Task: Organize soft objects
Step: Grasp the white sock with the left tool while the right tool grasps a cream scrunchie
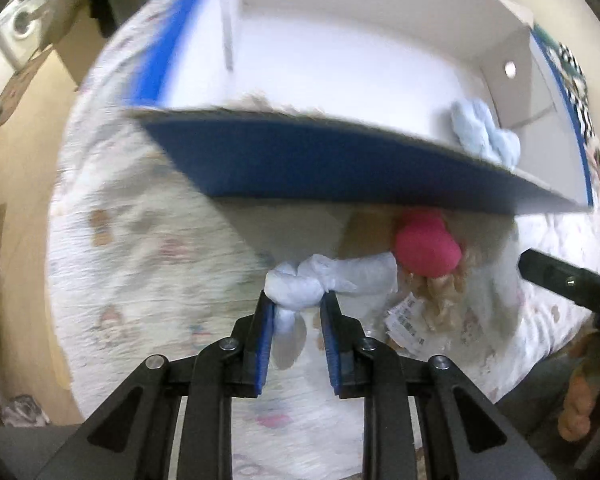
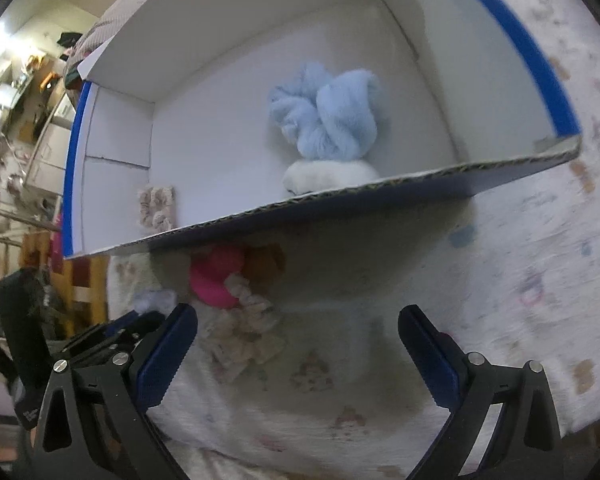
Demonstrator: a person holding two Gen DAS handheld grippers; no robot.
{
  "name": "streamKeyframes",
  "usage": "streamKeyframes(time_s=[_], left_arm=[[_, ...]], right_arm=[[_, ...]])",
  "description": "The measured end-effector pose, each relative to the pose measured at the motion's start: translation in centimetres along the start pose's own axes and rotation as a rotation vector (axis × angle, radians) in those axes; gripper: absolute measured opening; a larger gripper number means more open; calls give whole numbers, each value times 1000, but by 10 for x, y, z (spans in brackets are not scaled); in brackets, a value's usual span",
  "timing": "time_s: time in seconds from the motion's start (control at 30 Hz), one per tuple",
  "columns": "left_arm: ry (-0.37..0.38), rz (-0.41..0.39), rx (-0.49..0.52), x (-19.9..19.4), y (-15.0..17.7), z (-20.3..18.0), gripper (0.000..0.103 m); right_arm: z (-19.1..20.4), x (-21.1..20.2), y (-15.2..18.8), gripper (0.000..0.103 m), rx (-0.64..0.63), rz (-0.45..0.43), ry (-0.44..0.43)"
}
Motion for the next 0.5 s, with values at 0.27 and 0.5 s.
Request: streamKeyframes(time_s=[0.27, 0.5], left_arm=[[-47, -33, -101, -15, 5, 33, 21], [-49, -48, -115, -23, -4, 44, 21]], right_arm=[[19, 31, 4, 55, -109, 74, 34], [34, 48, 6, 14, -225, 84, 98]])
Point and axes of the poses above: each gripper's, at about its wrist camera, not at the fingertips, and x roughly the way its jaws point, z to its left, y to its underside, the point moved 4 cm from there along x, roughly the way its jaws point, and after that the axes turned 11 degrees about -y, right-handed, at the moved point
